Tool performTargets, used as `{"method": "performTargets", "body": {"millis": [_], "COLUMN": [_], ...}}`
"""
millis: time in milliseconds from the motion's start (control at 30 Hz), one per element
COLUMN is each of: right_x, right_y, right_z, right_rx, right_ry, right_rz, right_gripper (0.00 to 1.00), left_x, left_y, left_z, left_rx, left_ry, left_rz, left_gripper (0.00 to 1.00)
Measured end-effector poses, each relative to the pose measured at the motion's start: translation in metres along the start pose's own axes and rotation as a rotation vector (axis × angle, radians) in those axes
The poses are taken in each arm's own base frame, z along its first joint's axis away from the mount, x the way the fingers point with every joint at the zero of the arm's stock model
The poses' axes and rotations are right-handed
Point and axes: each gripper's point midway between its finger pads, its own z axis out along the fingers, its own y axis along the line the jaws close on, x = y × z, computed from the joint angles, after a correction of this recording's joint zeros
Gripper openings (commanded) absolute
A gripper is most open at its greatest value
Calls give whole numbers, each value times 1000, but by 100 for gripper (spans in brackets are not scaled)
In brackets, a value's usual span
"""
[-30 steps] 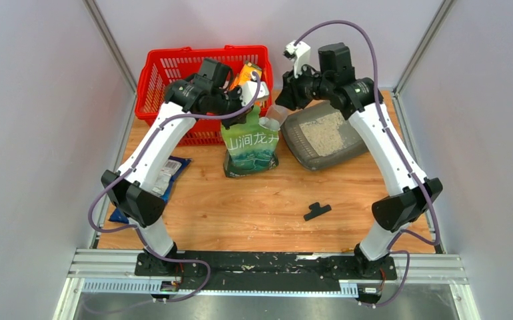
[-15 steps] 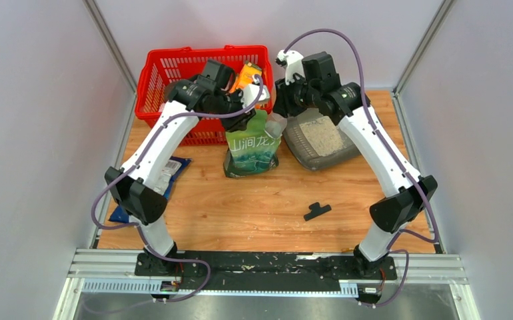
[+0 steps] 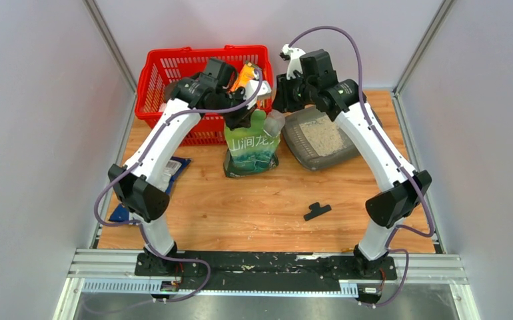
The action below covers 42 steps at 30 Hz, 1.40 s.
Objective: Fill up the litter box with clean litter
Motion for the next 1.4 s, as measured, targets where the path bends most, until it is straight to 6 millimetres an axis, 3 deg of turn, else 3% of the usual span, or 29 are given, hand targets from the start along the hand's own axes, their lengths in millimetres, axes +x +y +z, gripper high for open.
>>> {"method": "performTargets", "body": {"millis": [133,333,367,400,500,700,767,867,967,1000,1067,1200,1400], "right_x": [0,6,8,9,15,17,18,19,20,21,22,23,22], "right_y": [-5,-23,-25,-27,-32,-21,-16,-12,-4,-1,3,8,-13], "right_z": [-2,-3,-3,-2,0,4,5,5,6,6,7,7,5], "right_rx": [42,189,208,221,237,216,204,193,146,127,92,48,165], "right_ry": [1,12,15,17,31,32,35,36,44,49,56,66,53], "right_rz": [35,19,14,11,15,5,1,4,4,3,5,12,72], "right_gripper": [0,0,0,0,0,0,0,0,0,0,0,0,0], "left_x": [-13,-27,-31,-33,-37,-33,-29,-13,3,6,8,2,0], "left_y": [-14,-42,-44,-45,-40,-12,-3,1,2,3,5,4,-6], "left_z": [-19,-66,-71,-74,-70,-43,-32,-14,3,7,12,7,-1], "left_rx": [-16,-73,-81,-87,-102,-107,-99,-61,-14,-4,12,13,14], "left_ry": [-93,-251,-270,-284,-287,-189,-143,-69,2,15,35,26,4], "left_rz": [-31,-13,-3,5,26,88,122,132,115,108,103,95,35], "left_gripper": [0,0,5,24,52,57,57,49,24,11,1,0,0]}}
